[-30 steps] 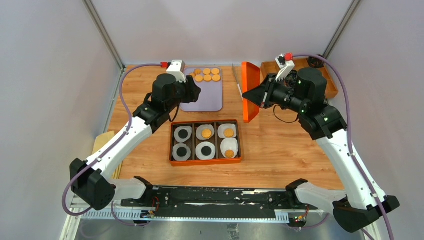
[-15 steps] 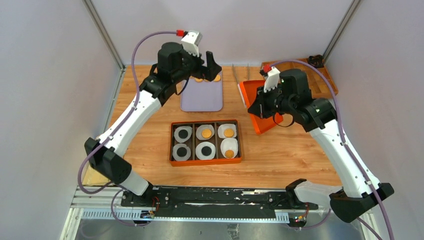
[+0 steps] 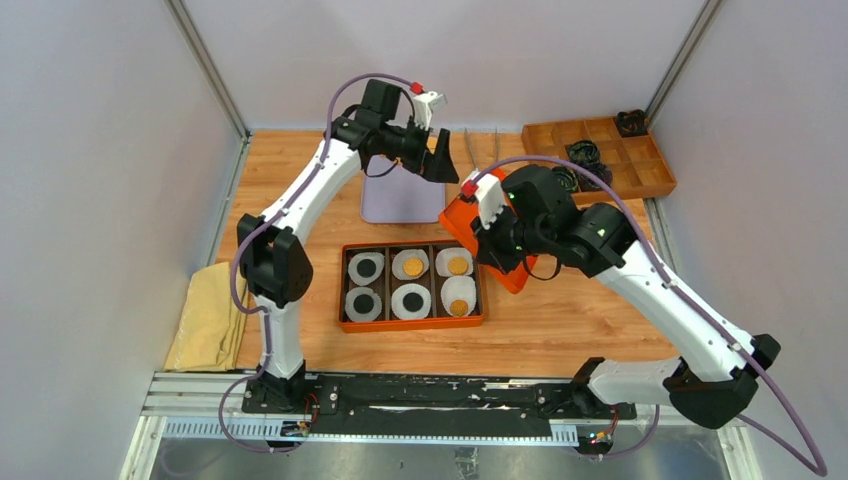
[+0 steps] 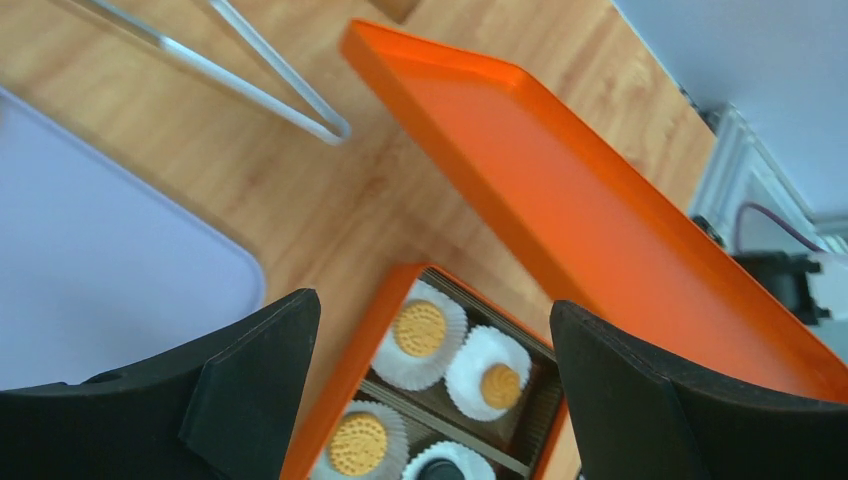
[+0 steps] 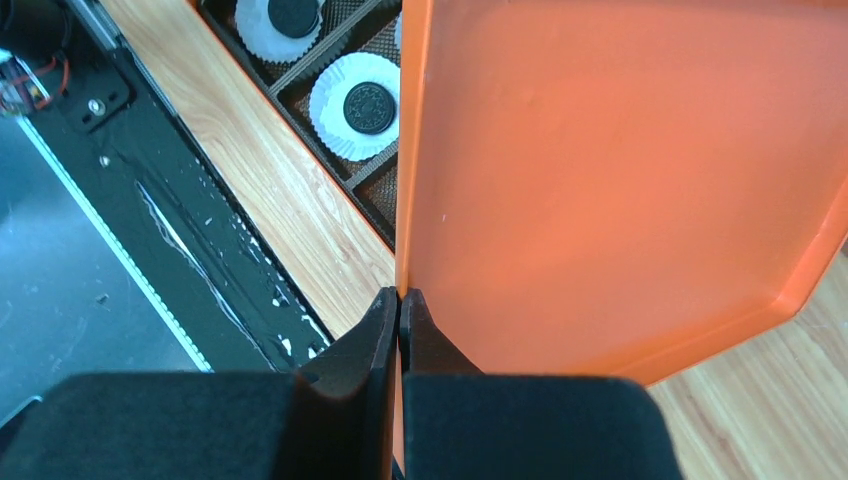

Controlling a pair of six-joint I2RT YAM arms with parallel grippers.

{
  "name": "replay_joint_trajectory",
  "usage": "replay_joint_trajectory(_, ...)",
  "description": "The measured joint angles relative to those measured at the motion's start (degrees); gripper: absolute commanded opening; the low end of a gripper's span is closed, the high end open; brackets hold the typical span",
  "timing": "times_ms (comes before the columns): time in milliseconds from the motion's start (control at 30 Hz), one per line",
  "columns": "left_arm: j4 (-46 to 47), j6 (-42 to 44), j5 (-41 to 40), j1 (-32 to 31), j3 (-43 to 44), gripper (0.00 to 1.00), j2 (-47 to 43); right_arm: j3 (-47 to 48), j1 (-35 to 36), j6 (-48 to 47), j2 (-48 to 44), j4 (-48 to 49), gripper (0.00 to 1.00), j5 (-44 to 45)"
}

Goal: Pack the cookies

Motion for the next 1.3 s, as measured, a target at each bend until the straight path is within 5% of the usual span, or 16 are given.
replay_joint_trajectory(233,-0.9,-0.4,8.0,0.0,-1.3,0.94,1.3,0.7,4.1,-2.8,4.0,-0.4,0.0,2.6)
replay_joint_trajectory(667,18.5,-12.0,16.9,-0.2,-23.0,0.9,-3.3,2.9,6.3,-4.0,5.7,-0.1,0.0,4.3)
replay_joint_trajectory(967,33.7,-26.1,18.9,-1.1,-25.0,0.42,-3.4,3.2,6.6,-4.3,7.2,1.2,0.0,3.5)
replay_joint_trajectory(1167,36.0,-33.7,17.1,-1.4,-27.6,0.13,-4.1,2.5,7.0,-4.5,7.1,2.2,0.01,3.8)
replay_joint_trajectory(1300,36.0,-34.0,14.8,-1.4,-29.1,0.0,-5.7,1.5,7.4,-4.5,6.7,2.6,0.16,4.6)
